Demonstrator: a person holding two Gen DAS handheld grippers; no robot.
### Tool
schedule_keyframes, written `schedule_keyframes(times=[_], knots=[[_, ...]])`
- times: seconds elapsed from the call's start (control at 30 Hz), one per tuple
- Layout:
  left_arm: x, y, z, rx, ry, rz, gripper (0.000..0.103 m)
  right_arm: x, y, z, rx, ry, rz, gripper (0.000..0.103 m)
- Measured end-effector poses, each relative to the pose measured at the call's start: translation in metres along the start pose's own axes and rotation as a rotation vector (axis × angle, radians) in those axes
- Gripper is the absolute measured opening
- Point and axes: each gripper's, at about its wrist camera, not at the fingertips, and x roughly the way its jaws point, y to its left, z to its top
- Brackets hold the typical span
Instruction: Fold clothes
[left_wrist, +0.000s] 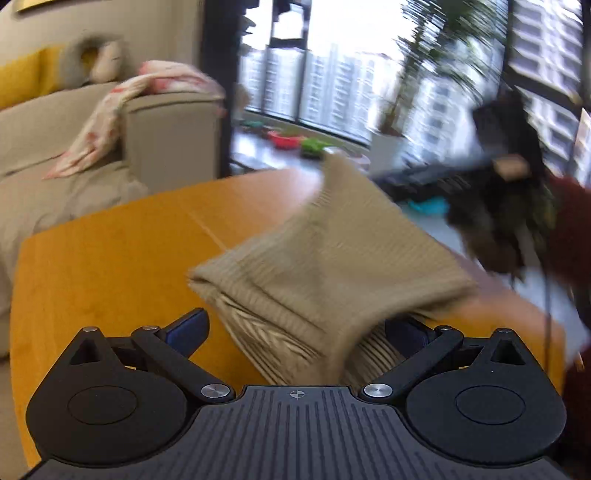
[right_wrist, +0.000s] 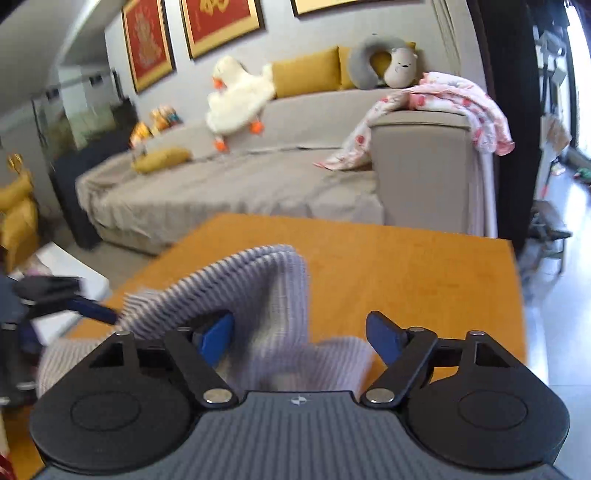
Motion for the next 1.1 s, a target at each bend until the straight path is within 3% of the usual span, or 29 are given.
schedule_keyframes(times=[0.13,0.23,0.3,0.43,0.5,0.6,0.67,0.7,0.73,0.77,0.83,0.9,1.0,1.07,1.1], knots=[[0.006,0.043,0.004,-0.302,-0.053,0.081,0.103,0.013,-0.006,-0.01,0.115,-0.018,-0.007,0.069],[0.002,0.062,0.003,-0.406,-0.09,0.195,0.103,0.021,-0.014,-0.02,0.17,-0.025,-0.032,0.069],[-0.002,0.074,0.003,-0.452,-0.084,0.134,0.103,0.025,-0.019,-0.026,0.203,-0.031,-0.047,0.069],[-0.009,0.082,-0.003,-0.474,-0.071,-0.109,0.103,0.014,-0.014,-0.029,0.206,-0.07,-0.027,0.069],[-0.002,0.077,-0.002,-0.434,-0.058,-0.15,0.103,0.008,-0.008,-0.027,0.209,-0.105,0.004,0.069],[0.024,0.067,0.002,-0.404,-0.02,-0.121,0.103,0.015,-0.001,-0.022,0.227,-0.117,0.038,0.072],[0.034,0.066,0.006,-0.42,-0.034,-0.114,0.101,0.027,0.002,-0.021,0.242,-0.095,0.035,0.06],[0.032,0.066,0.008,-0.432,-0.054,-0.144,0.092,0.03,0.004,-0.021,0.25,-0.089,0.04,0.039],[0.029,0.065,0.01,-0.441,-0.075,-0.178,0.086,0.026,0.006,-0.02,0.256,-0.102,0.043,0.035],[0.025,0.063,0.015,-0.437,-0.096,-0.208,0.086,0.021,0.007,-0.019,0.261,-0.117,0.046,0.024],[0.019,0.057,0.028,-0.404,-0.137,-0.237,0.083,0.003,0.004,-0.016,0.279,-0.162,0.052,0.02],[0.024,0.053,0.041,-0.374,-0.138,-0.21,0.074,-0.008,-0.002,-0.015,0.308,-0.185,0.04,0.019],[0.054,0.055,0.052,-0.346,-0.043,-0.089,0.071,0.0,-0.017,-0.027,0.35,-0.135,-0.051,0.019],[0.076,0.061,0.045,-0.337,0.036,-0.01,0.076,0.009,-0.025,-0.035,0.376,-0.11,-0.086,0.021],[0.083,0.067,0.039,-0.356,0.05,0.001,0.083,0.012,-0.028,-0.037,0.39,-0.104,-0.092,0.025]])
